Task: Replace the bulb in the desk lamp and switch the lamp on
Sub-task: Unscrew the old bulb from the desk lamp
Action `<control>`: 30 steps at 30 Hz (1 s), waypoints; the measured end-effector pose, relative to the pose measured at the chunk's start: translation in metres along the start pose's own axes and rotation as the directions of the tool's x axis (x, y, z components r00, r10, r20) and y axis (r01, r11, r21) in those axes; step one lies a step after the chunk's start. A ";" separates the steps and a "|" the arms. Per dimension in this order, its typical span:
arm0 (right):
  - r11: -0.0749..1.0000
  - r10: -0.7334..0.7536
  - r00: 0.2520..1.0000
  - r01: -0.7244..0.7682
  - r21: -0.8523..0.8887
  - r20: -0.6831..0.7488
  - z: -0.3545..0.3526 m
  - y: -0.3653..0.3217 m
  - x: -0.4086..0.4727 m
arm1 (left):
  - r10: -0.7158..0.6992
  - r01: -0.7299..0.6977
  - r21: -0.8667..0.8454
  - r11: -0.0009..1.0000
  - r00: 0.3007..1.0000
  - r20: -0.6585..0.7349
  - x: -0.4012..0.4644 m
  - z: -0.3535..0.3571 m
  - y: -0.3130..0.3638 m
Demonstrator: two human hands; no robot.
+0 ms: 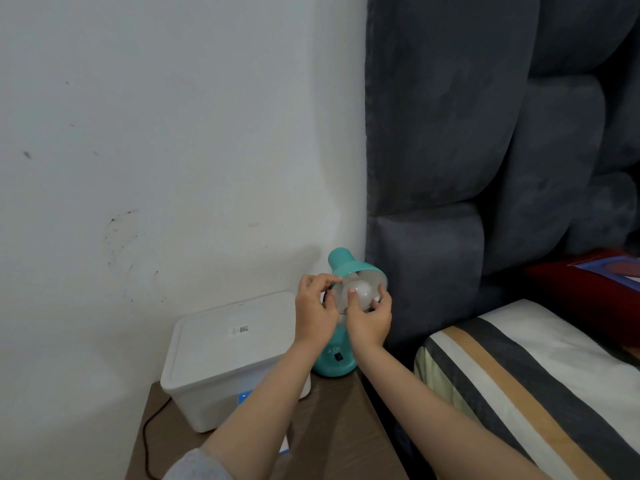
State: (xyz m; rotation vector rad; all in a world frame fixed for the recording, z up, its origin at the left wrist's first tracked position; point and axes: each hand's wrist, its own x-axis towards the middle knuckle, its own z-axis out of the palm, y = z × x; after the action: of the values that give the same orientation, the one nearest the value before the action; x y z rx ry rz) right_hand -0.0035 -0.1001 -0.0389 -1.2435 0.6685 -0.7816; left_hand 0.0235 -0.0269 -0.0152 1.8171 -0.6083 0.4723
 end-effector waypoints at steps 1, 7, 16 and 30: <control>1.000 0.006 1.000 -0.006 -0.006 0.004 0.001 0.000 -0.001 | 0.003 -0.003 0.003 1.000 1.000 -0.004 0.000 0.000 0.000; 0.998 -0.056 0.996 0.056 0.005 0.063 -0.004 0.002 0.000 | -0.005 0.005 0.009 1.000 1.000 -0.005 0.000 -0.001 0.001; 1.000 0.010 1.000 -0.010 0.005 0.009 -0.002 -0.004 -0.001 | -0.011 0.011 0.004 1.000 1.000 -0.011 0.000 0.000 0.000; 0.998 0.059 0.998 -0.059 -0.008 0.019 -0.006 -0.006 0.000 | -0.003 0.003 0.016 1.000 1.000 -0.011 0.000 -0.001 0.002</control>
State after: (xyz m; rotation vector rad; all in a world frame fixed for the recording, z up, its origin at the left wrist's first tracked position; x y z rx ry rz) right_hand -0.0089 -0.1047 -0.0347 -1.2311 0.6895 -0.7183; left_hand 0.0225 -0.0265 -0.0136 1.8293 -0.5957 0.4864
